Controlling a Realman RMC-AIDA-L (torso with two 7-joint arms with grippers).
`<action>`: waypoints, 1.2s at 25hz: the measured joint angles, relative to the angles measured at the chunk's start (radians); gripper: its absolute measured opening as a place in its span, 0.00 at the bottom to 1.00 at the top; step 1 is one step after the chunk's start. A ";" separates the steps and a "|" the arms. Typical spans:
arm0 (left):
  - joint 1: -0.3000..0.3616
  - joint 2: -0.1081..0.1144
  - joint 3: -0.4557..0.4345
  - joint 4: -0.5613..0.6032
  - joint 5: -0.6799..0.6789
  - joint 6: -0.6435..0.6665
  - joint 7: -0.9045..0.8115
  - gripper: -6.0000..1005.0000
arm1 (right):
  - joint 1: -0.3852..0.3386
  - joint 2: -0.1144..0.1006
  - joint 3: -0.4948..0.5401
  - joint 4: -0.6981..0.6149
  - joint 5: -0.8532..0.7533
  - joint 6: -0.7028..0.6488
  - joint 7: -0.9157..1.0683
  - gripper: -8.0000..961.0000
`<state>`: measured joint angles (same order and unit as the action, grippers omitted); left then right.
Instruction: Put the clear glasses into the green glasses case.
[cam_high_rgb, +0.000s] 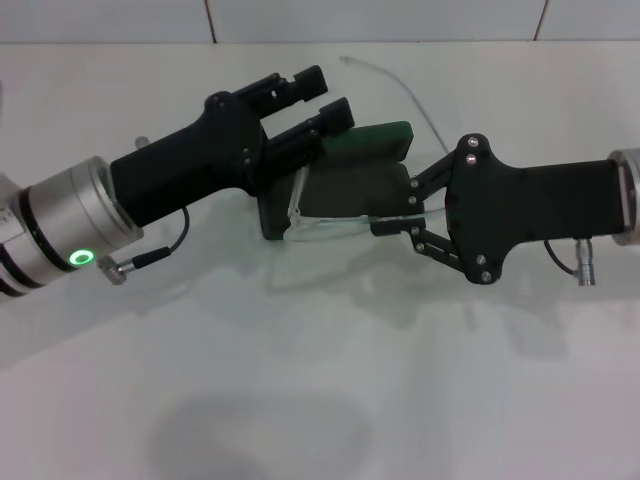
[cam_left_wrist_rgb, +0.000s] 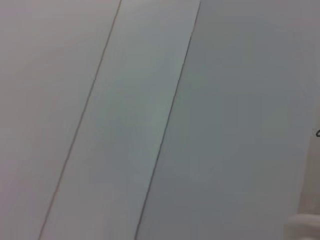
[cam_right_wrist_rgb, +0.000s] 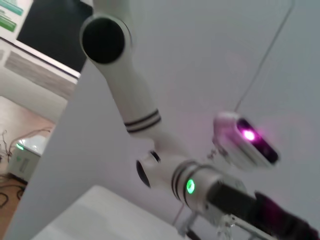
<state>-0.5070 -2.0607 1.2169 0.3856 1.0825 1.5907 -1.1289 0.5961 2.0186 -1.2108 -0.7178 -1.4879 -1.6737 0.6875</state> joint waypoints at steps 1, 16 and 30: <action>-0.003 0.000 0.000 0.000 0.005 0.000 -0.012 0.57 | 0.000 -0.001 0.000 -0.003 0.001 -0.007 -0.001 0.04; -0.035 -0.010 -0.001 0.005 0.097 0.007 -0.155 0.57 | -0.014 0.003 0.002 -0.003 0.015 -0.020 -0.026 0.04; 0.043 0.029 -0.123 0.004 0.080 -0.049 -0.095 0.56 | -0.041 -0.001 0.022 0.003 0.034 -0.161 -0.094 0.04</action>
<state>-0.4635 -2.0318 1.0942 0.3896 1.1629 1.5421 -1.2241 0.5553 2.0174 -1.1885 -0.7146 -1.4542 -1.8343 0.5932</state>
